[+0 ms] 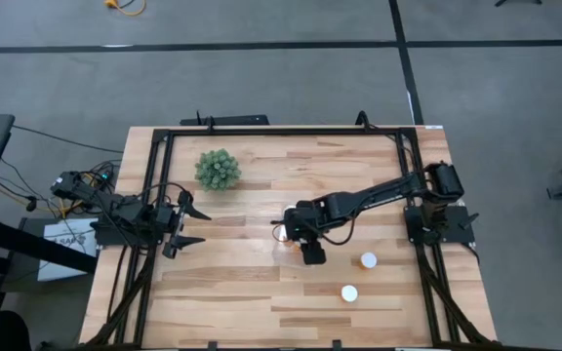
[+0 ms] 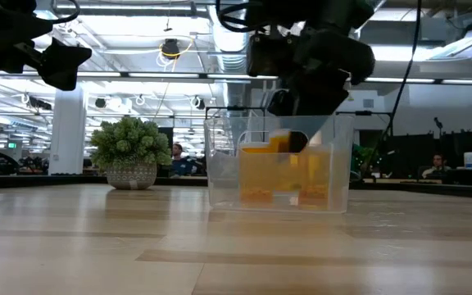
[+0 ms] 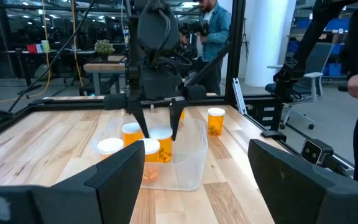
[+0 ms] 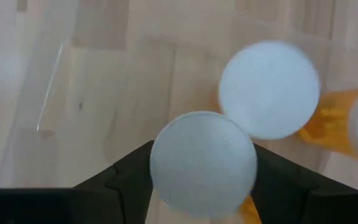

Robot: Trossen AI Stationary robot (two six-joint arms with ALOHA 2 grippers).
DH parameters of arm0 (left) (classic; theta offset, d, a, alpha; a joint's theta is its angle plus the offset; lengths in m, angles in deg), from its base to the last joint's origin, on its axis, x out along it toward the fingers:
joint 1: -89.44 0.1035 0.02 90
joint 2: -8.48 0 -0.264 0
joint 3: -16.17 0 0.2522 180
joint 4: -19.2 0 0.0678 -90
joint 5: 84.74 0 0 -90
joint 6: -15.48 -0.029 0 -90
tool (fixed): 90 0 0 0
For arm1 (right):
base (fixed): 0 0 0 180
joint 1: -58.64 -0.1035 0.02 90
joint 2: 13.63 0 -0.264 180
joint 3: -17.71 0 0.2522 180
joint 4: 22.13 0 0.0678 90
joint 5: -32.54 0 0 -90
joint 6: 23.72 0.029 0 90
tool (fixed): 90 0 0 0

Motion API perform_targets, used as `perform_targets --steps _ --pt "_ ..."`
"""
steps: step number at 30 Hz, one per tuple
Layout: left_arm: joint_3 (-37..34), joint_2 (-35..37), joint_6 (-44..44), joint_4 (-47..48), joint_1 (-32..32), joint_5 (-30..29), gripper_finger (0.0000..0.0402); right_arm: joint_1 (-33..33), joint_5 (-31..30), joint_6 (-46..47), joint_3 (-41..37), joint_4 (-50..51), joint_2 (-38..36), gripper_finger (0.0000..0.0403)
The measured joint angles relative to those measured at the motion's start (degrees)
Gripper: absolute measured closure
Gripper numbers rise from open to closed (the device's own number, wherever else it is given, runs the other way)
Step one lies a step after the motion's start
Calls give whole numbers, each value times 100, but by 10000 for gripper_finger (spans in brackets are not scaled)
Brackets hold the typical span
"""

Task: Pick and place pill bottles into a basket
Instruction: Put the orange medicine bottle into the transparent bin

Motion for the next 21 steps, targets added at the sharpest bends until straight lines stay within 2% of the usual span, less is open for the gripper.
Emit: perform_targets --steps 13,21 --pt "0 0 0 0 1 0 125 75 -11 1 147 390 -18 164" --pt "0 0 0 0 1 0 125 77 -11 -62 824 1227 -32 163"
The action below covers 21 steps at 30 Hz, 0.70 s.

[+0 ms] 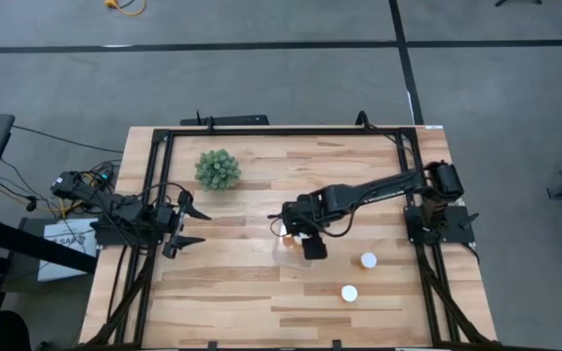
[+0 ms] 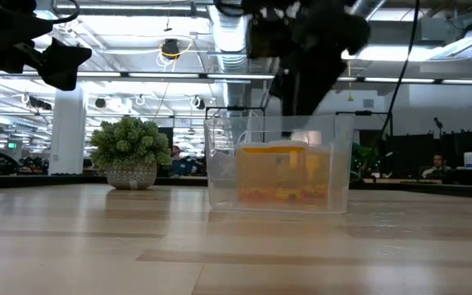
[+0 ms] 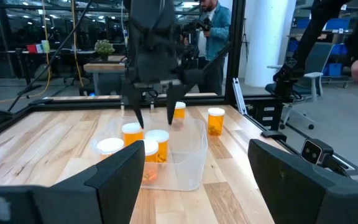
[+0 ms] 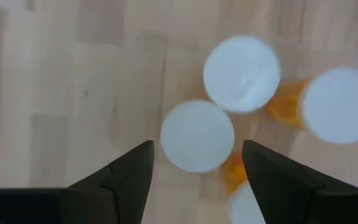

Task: Pick and place pill bottles into a basket
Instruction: Put the orange medicine bottle into the transparent bin

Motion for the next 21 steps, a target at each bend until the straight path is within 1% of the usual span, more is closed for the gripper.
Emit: perform_targets --steps 3,4,11,14,17,21 --pt "0 0 0 0 -1 -1 125 -2 0 -122 207 224 -211 163" --pt "0 0 -1 0 0 0 125 -2 2 -134 224 225 -306 163" --pt "-1 1 0 0 0 0 125 -4 -5 -114 216 1103 -1102 163" --pt "0 2 -1 0 -2 0 125 -4 -219 -101 190 1417 -1326 163" --pt "-1 2 1 0 -1 -2 125 -5 -386 25 -168 1354 -1640 163" --pt "-1 1 0 0 -2 0 125 -74 -391 526 -1033 1161 -2143 163"
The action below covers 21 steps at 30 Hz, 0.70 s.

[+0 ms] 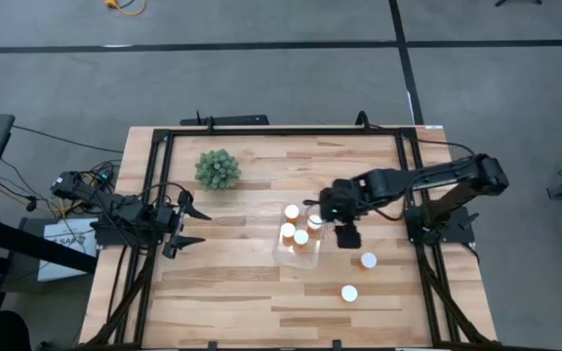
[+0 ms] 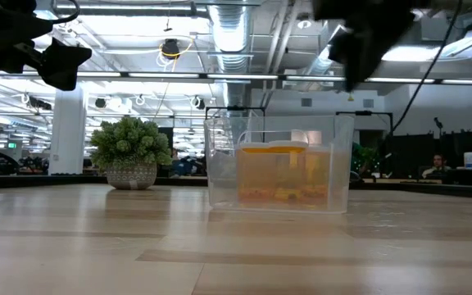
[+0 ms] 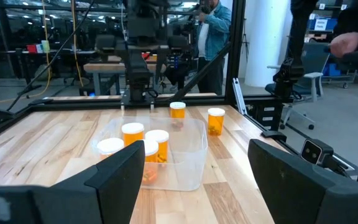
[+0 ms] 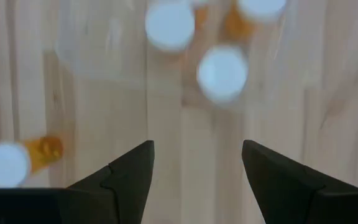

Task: Pick and place pill bottles into a basket
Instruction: Put the orange medicine bottle into the transparent bin

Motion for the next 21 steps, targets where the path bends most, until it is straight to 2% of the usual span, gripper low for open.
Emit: perform_targets --steps 6,12,21 --pt "1 -1 -1 0 0 -1 125 -435 6 941 -1175 -279 -952 163" --pt "1 0 -1 0 0 0 125 -1119 1 1887 -1915 -370 -1766 163" --pt "1 -1 -1 0 1 -1 125 -2414 -52 1956 -2367 -307 -2178 163"
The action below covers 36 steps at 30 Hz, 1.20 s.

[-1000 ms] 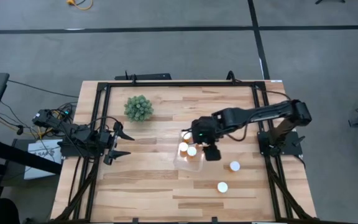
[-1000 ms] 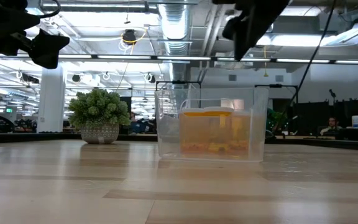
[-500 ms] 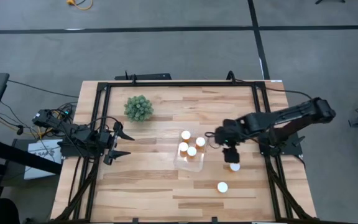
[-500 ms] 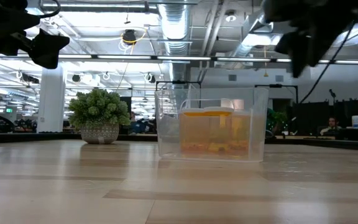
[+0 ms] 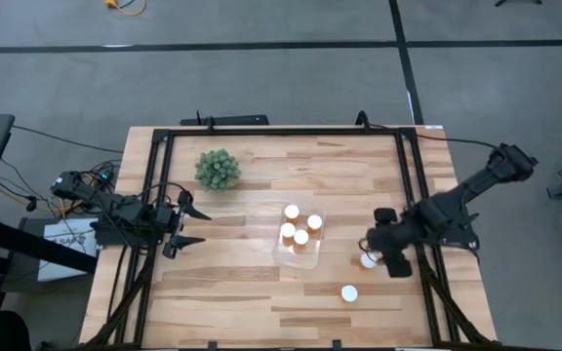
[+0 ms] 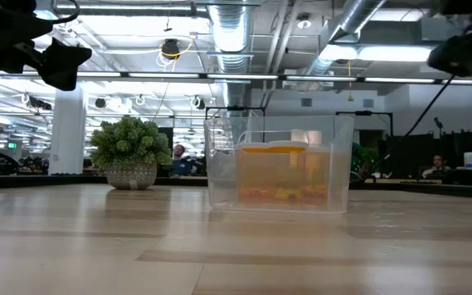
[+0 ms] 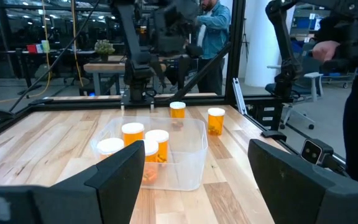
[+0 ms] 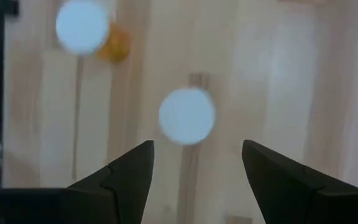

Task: Pick and place pill bottles into a basket
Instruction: Put the orange medicine bottle into the transparent bin

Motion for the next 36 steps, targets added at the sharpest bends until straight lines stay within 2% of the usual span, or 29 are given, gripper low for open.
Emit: perform_targets --steps 7,18,26,36 --pt "-1 2 1 0 1 1 125 -610 -391 -15 -538 -221 57 163" --pt "-1 2 2 0 0 1 125 -331 -440 45 -611 -880 57 162" --pt "-1 2 0 0 1 0 125 -390 -447 -220 -611 -837 75 162" --pt "-2 2 0 0 1 1 125 -413 -440 -417 -611 -1114 549 162"
